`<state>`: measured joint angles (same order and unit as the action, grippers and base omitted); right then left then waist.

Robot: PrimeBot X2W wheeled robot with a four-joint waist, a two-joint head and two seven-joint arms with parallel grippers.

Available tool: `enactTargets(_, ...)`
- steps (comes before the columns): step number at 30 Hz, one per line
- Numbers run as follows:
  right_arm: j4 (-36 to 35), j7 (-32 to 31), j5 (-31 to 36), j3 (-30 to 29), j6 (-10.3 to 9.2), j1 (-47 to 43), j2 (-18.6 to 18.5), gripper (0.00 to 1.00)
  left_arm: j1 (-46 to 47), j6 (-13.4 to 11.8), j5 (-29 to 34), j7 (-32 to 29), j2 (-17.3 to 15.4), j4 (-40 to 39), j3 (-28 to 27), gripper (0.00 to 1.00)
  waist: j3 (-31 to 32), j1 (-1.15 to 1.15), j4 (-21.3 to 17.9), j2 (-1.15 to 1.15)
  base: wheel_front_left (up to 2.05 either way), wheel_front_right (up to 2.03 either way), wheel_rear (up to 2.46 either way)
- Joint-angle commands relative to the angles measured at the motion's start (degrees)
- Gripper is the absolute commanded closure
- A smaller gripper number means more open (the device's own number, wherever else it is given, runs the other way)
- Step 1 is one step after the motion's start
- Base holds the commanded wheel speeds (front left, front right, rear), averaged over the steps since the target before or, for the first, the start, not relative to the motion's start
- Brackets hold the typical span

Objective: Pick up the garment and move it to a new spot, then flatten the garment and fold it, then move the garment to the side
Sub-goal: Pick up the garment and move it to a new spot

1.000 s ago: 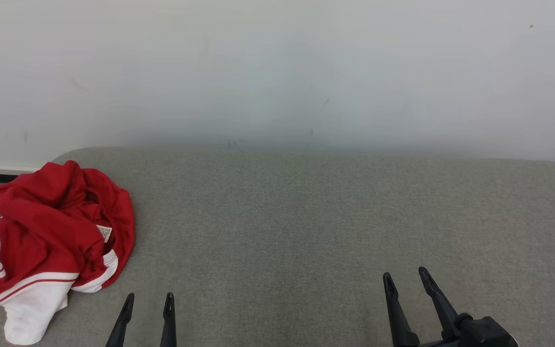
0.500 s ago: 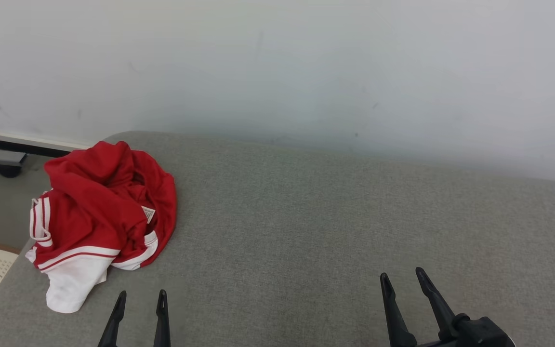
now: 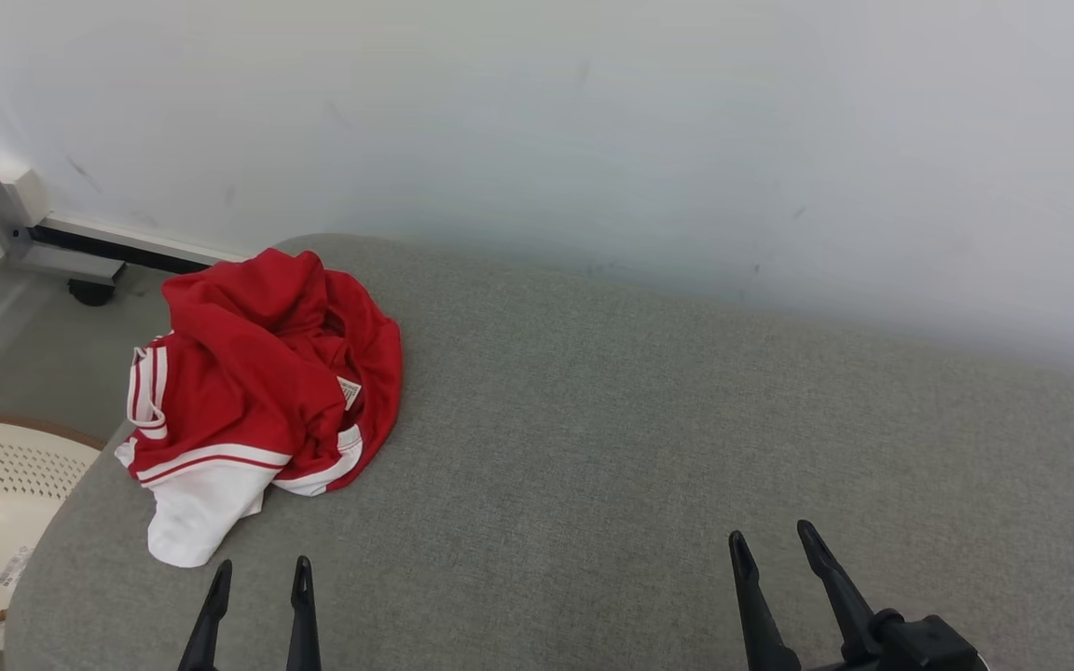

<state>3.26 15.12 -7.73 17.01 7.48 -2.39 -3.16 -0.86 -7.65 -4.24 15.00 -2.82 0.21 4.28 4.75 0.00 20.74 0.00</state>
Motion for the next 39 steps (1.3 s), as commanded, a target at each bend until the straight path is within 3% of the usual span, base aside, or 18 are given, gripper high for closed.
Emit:
enactTargets(1, 0.11, 0.05, -0.46, 0.09, 0.02, -0.55, 0.07, 0.00, -0.50, -0.17, -0.02, 0.23, -0.13, -0.19, -0.18, 0.00, 0.03, 0.00, 0.52, 0.00, 0.00, 0.00, 0.00)
enactTargets(25, -0.21, 0.05, -0.34, -0.13, 0.02, -0.15, -0.73, 0.00, 0.69, -0.65, -1.39, 0.23, -0.13, -0.89, -1.36, 0.00, -1.18, 0.00, 2.18, 0.00, 0.00, 0.00, 0.00)
enactTargets(33, 0.01, 0.05, 0.37, -0.36, 0.02, 0.11, -1.66, 0.00, 4.28, 0.12, -2.29, 0.23, -0.14, -0.06, -3.37, 0.00, -3.16, 0.00, 2.35, 0.00, 0.00, 0.00, 0.00)
enactTargets(39, -0.22, 0.05, 0.87, -0.51, 0.02, 0.93, -2.75, 0.00, 11.25, 2.59, -1.13, 0.23, -0.42, 2.87, -6.60, 0.00, -5.59, 0.00, 1.95, 0.00, 0.00, 0.00, 0.00)
